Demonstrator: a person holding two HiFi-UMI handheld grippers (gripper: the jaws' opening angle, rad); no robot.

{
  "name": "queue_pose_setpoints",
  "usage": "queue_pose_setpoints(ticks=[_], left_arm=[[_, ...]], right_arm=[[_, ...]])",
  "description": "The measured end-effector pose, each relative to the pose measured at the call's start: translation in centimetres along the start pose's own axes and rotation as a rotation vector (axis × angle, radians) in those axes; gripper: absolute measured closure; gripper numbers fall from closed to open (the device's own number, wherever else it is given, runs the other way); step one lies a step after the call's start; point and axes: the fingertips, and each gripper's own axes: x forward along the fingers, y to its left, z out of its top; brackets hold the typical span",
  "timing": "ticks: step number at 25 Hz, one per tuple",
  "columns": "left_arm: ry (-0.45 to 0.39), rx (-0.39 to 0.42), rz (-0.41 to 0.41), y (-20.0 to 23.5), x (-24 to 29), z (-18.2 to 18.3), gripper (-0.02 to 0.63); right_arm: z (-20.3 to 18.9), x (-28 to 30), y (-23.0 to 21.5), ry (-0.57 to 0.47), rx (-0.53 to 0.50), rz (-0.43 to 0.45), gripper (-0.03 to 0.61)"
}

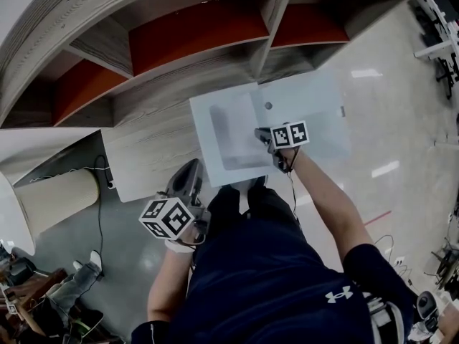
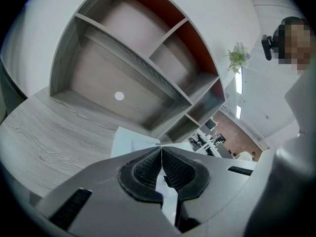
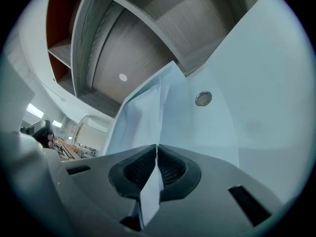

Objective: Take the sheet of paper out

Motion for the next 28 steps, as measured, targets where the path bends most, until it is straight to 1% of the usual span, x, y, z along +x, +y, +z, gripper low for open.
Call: queue_pose_setpoints(ticks=[6,11,21,28], left_arm=[[0.011,-0.008,-0.01,-0.3,0.6,0.1,0.598],[0.018,-0.006,-0.008,-0.2,0.8,0.0,0.598],[0.027,-0.012,-0.021,-0.8,1.5,-0.3,0.598],[0.024,-0.009,-0.036,-1.2,2.1,-0.1,0.598]], right_arm=[[0.1,0.0,0.2,-0.017,0.016,0.038,0.563],[0.4,-0.7,-0.5,-0.023,0.017,0.046,0.563],[1.0,-4.1,-3.7,-0.039,0.021,0.014,0.565],[1.2,-6.7,-4.9,-0.054,0.006,-0.012,0.565]])
